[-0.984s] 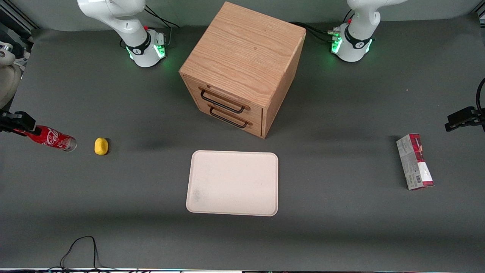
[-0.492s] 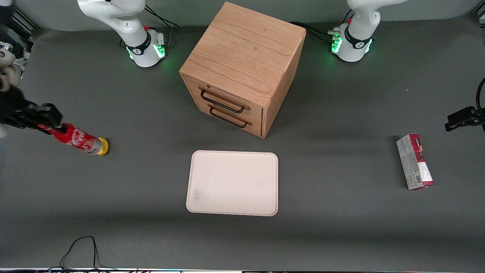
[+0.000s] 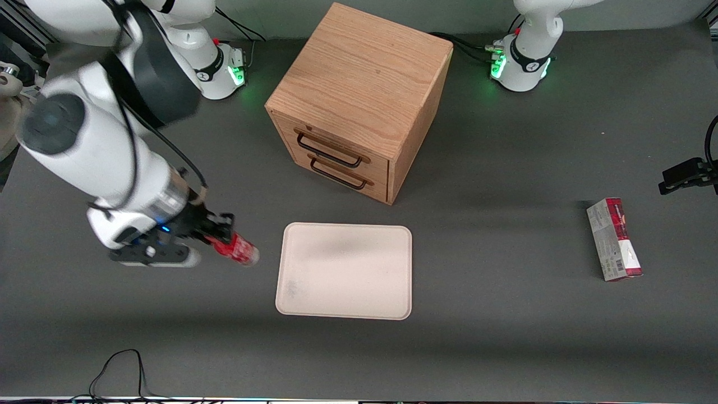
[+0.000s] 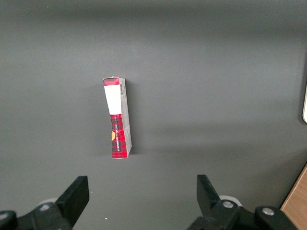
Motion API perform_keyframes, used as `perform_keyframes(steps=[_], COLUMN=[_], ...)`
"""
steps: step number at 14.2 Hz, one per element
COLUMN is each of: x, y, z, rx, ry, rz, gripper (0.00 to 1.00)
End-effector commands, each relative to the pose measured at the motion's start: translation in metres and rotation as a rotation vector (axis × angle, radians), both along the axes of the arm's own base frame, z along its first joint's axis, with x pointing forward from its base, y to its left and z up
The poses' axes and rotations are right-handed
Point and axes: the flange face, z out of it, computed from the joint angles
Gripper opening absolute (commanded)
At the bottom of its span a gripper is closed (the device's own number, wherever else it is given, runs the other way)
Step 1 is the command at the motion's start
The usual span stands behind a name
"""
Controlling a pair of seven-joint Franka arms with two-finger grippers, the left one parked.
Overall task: Place coke bottle on tray
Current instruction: 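Lift the bottle and carry it with the right gripper to the cream tray, then lower the bottle onto the tray's edge and open the right gripper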
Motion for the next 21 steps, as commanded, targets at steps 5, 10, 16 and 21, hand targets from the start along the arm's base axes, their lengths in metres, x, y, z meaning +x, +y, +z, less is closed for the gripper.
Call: perform_keyframes(steps=[5,10,16,21], x=[0.034,0.034,0.035,0.030], y=[0.049,0.057,0.060,0.043], z=[-0.137,-0.199,-0.208,-0.169], rx=[-0.008,-0.061,-0.081,-0.174], ry=[-0.041,-0.019,-0.046,-0.037], rz=[0.010,0.056,0.020,0.102], gripper=[0.00,0.00,1.00,1.00])
